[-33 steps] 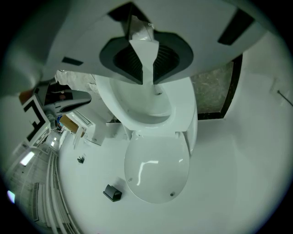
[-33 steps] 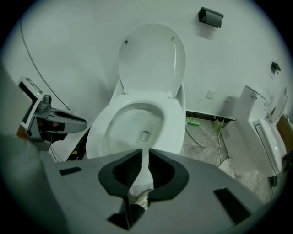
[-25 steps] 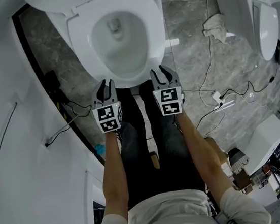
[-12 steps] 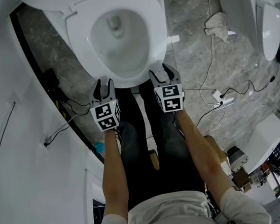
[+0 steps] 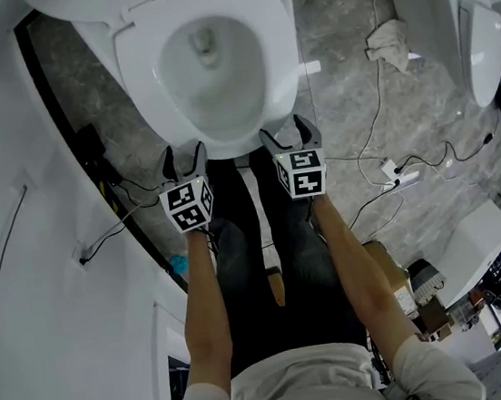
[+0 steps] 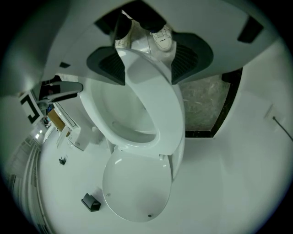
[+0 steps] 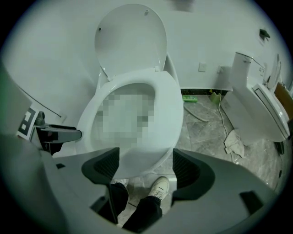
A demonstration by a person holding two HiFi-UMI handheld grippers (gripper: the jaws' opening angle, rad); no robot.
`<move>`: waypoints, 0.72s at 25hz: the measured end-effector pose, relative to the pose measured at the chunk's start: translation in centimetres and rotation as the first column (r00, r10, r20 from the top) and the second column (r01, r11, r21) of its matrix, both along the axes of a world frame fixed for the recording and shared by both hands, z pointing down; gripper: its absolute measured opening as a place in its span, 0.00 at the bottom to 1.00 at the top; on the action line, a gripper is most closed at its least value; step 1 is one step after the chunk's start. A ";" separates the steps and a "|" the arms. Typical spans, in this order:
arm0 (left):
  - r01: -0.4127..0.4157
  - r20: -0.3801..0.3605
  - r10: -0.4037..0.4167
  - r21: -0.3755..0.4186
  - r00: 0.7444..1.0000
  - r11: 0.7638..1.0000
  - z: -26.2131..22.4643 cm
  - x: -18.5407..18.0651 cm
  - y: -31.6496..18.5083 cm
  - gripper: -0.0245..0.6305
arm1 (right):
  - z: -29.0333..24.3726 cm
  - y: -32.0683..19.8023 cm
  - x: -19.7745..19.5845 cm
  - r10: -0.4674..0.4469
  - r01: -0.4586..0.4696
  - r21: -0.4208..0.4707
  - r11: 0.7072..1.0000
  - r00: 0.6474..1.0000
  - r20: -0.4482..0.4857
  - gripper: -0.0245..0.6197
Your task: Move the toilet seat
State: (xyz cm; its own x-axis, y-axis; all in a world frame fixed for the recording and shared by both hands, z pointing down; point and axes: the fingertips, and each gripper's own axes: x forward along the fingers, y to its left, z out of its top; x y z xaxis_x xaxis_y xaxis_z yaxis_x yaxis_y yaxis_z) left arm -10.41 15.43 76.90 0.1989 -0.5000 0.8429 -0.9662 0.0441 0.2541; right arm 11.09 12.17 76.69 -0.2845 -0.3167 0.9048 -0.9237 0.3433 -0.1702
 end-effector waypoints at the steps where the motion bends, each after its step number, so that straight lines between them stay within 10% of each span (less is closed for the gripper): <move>1: -0.004 -0.003 0.004 -0.002 1.000 1.000 0.1 0.1 0.0 0.53 | 0.2 0.0 0.0 0.006 -0.006 -0.006 1.000 1.000 0.004 0.61; 18: 0.007 -0.071 -0.008 -0.015 0.997 1.000 1.2 0.9 -0.1 0.58 | 2.1 -0.1 -0.4 0.107 -0.097 -0.086 0.992 0.988 0.113 0.65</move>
State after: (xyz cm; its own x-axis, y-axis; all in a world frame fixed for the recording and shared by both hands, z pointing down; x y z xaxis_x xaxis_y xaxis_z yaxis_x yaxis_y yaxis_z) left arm -9.49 15.32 78.08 0.2551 -0.4893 0.8339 -0.9453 0.0552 0.3216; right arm 10.65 12.03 78.78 -0.3597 -0.2777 0.8908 -0.9252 0.2295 -0.3021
